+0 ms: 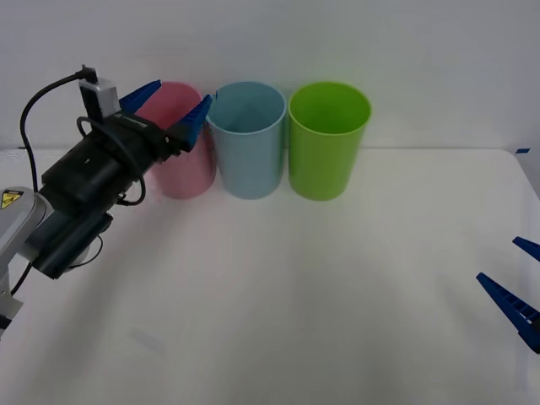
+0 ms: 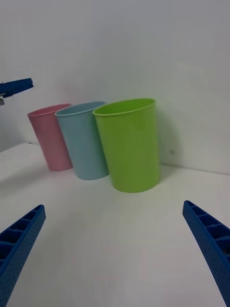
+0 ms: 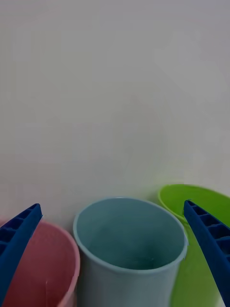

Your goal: Grasp the object on the table and drop it into the matching bin: aluminum can to the light blue bin, PET bottle to the pink bin.

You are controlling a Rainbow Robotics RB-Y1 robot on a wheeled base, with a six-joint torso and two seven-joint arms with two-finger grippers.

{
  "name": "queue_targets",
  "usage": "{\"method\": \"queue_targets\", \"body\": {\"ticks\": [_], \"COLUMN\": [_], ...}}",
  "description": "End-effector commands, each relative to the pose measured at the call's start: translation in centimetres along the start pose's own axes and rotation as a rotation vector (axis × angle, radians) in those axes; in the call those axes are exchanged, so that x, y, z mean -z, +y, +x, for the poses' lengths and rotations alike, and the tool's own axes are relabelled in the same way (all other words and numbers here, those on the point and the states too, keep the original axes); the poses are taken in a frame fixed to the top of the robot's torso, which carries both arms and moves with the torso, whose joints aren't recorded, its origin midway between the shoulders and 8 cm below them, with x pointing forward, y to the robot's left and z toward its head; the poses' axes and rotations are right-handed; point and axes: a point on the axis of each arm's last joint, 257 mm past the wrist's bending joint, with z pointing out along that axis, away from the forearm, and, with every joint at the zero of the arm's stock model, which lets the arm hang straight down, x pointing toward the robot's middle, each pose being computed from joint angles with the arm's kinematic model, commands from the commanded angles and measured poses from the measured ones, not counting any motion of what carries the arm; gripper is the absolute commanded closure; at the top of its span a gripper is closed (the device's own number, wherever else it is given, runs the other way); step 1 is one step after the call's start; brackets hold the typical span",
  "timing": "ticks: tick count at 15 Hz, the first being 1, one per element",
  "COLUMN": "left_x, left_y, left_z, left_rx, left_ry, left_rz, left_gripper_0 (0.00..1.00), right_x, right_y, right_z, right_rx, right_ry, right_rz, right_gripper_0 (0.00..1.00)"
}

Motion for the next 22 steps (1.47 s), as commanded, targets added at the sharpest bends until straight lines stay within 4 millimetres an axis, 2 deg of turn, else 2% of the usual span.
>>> {"method": "queue_targets", "body": {"ticks": [1,7,13,16,20,22], "left_x": [4.1,13.5,21.7,24.8,27.5,29.2], "left_y": [0.8,3.0,4.2,4.6,5.3,5.7], "left_z": [0.5,1.8,2.8,3.5,1.8,1.7], "left_rx": [0.011,-0.024,-0.090,-0.158,-0.084,-0.057], "left_ry": [0.006,0.060,0.149,0.229,0.267,0.306], "left_rz": [-0.001,-0.029,-0.002,0.024,0.050,0.053], "left_gripper_0": [0.00,0.00,0.00,0.00,0.00,0.00], "right_x": [0.0,0.0,0.0,0.0,0.0,0.0], "right_y": [0.0,0.0,0.0,0.0,0.0,0.0], "right_z": [0.0,0.0,0.0,0.0,0.0,0.0], "right_rx": [0.000,0.000,0.000,0.000,0.000,0.000], "right_ry": [0.000,0.000,0.000,0.000,0.000,0.000], "right_rz": [0.000,0.000,0.000,0.000,0.000,0.000], "right_gripper_0": [0.00,0.00,0.00,0.00,0.00,0.00]}}
